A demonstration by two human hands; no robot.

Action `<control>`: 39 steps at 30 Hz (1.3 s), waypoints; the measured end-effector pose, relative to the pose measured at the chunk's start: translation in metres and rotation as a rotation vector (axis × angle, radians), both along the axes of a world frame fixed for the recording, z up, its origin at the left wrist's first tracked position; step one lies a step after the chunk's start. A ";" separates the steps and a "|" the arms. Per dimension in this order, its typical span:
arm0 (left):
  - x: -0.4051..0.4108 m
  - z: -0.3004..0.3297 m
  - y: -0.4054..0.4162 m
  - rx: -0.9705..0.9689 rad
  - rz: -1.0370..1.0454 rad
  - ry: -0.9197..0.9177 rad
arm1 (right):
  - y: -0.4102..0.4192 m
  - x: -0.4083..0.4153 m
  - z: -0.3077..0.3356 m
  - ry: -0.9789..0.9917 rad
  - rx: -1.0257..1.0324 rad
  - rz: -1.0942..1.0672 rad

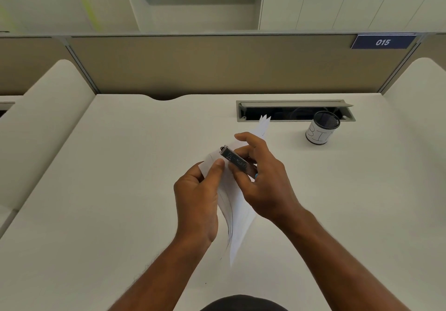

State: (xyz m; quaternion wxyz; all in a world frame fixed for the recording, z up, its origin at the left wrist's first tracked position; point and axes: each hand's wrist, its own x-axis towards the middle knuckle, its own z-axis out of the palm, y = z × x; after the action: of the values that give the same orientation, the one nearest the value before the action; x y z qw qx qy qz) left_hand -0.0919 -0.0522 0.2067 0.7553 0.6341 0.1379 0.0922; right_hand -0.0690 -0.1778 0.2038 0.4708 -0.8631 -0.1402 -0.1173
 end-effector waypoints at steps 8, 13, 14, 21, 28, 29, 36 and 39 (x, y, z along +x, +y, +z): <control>-0.008 -0.007 -0.003 0.156 -0.059 -0.120 | 0.000 -0.001 0.003 -0.037 0.099 -0.036; -0.004 -0.013 -0.001 0.288 -0.048 -0.119 | -0.005 -0.001 0.007 -0.039 0.034 -0.020; -0.004 -0.012 -0.001 0.302 -0.048 -0.125 | -0.006 -0.001 0.008 -0.037 0.018 -0.016; 0.000 -0.007 -0.002 0.445 -0.058 -0.173 | -0.012 0.001 0.020 -0.028 -0.178 0.020; 0.021 -0.009 0.008 0.317 -0.098 0.013 | -0.031 0.013 0.019 -0.003 -0.053 -0.062; 0.025 -0.008 0.011 0.243 -0.111 0.044 | -0.034 0.015 0.018 0.002 0.002 -0.080; 0.065 -0.030 0.029 -0.222 -0.215 0.250 | -0.047 0.036 0.005 0.115 0.228 -0.197; 0.088 -0.055 0.036 -0.235 -0.239 0.331 | -0.050 0.045 -0.007 0.217 0.290 -0.244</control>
State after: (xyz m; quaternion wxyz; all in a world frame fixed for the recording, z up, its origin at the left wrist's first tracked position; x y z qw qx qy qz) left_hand -0.0040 -0.0162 0.1512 0.7965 0.5601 0.1937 -0.1198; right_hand -0.0240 -0.2282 0.1966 0.5848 -0.8044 0.0350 -0.0986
